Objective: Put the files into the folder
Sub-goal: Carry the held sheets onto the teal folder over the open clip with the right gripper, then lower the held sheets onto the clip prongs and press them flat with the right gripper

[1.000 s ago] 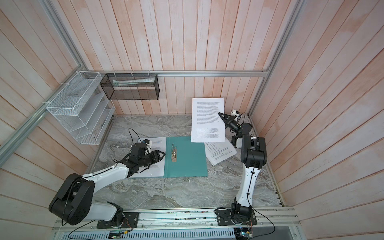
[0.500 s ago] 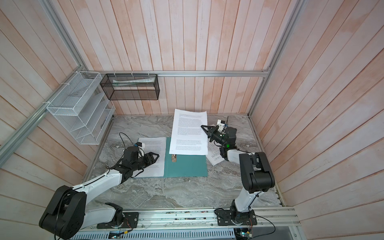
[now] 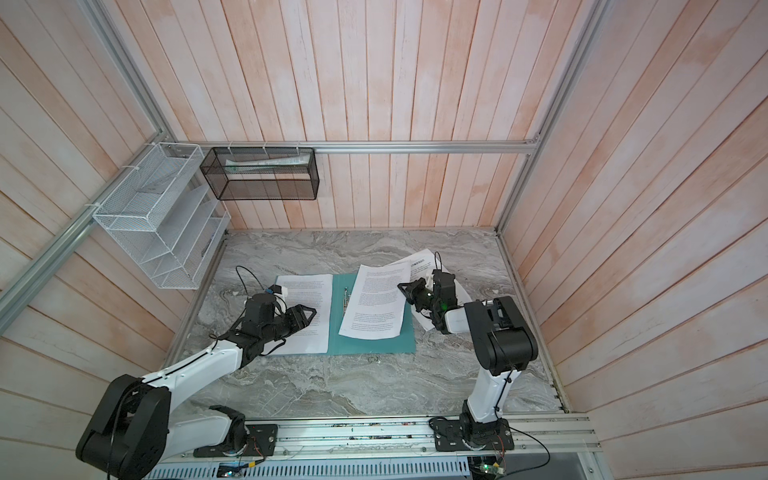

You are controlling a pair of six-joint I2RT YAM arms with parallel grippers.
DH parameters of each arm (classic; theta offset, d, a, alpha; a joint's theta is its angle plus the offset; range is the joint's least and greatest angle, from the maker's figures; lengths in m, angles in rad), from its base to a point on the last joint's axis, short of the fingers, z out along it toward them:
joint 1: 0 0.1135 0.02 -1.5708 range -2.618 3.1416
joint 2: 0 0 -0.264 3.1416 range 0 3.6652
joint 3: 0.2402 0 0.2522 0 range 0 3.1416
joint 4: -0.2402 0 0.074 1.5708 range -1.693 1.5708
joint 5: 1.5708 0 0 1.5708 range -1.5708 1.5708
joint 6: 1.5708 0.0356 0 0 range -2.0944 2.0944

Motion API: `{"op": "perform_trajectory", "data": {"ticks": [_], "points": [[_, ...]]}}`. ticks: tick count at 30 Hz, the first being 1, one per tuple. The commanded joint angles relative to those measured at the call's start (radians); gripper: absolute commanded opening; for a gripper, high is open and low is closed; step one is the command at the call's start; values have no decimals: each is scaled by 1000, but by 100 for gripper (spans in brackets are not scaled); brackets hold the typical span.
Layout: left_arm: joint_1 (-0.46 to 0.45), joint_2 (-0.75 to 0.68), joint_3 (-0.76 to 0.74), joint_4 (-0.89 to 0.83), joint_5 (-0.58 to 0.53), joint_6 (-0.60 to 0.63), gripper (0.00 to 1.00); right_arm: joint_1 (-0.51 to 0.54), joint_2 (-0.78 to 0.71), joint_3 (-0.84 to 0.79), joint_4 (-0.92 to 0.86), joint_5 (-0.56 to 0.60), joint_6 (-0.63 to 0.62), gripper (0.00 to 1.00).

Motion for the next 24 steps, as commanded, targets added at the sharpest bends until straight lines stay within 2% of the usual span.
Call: {"op": "perform_trajectory", "data": {"ticks": [1,8,11,16,24], "points": [[4,-21,-18,-11,-1,12,65,5,-31,0,-72,21,-111,0],[4,-12,-17,-13,9,15,64,1,3,41,-81,-82,-199,0],[4,-11,-15,-18,8,23,65,-2,42,116,-158,-180,-272,0],[4,-8,-21,-22,9,26,65,-2,72,203,-287,-258,-374,0],[4,3,-23,-11,16,19,65,-2,97,231,-311,-315,-382,0]]}}
